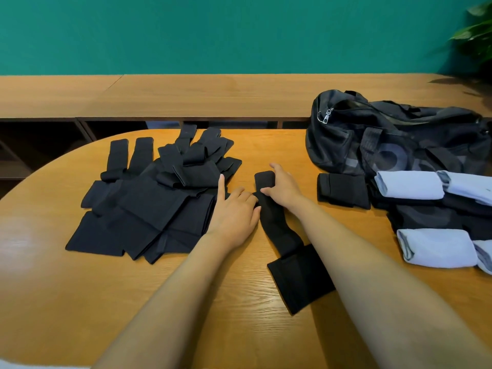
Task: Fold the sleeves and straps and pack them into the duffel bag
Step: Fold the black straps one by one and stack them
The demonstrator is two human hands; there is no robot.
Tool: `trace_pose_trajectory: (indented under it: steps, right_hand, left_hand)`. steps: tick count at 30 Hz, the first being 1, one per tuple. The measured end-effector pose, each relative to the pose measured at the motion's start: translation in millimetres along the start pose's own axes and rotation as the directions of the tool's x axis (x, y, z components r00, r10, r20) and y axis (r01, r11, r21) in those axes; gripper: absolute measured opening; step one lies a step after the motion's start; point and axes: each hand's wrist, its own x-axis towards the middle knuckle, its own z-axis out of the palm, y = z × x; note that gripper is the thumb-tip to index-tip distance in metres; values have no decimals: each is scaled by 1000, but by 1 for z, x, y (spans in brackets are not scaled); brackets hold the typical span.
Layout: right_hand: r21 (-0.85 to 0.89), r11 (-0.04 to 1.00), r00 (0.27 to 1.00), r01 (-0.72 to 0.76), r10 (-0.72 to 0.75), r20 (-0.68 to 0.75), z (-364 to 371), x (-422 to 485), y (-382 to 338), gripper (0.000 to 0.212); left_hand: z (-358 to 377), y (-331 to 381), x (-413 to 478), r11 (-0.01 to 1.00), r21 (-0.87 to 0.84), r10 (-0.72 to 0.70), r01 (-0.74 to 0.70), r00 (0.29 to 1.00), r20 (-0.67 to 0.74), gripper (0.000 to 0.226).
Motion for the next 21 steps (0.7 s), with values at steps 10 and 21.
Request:
trace_pose_trajectory:
  steps: [10, 21]
  right_hand:
    - [95, 979, 983, 182, -177, -51, -26, -19, 17, 18]
    - [-41, 979, 973, 201, -204, -112, -68, -24, 30, 40]
  left_hand:
    - [-1, 13, 5, 989, 73, -131, 127, 991, 40, 50]
    - [-6, 7, 22, 940, 233, -279, 250, 955, 102, 54]
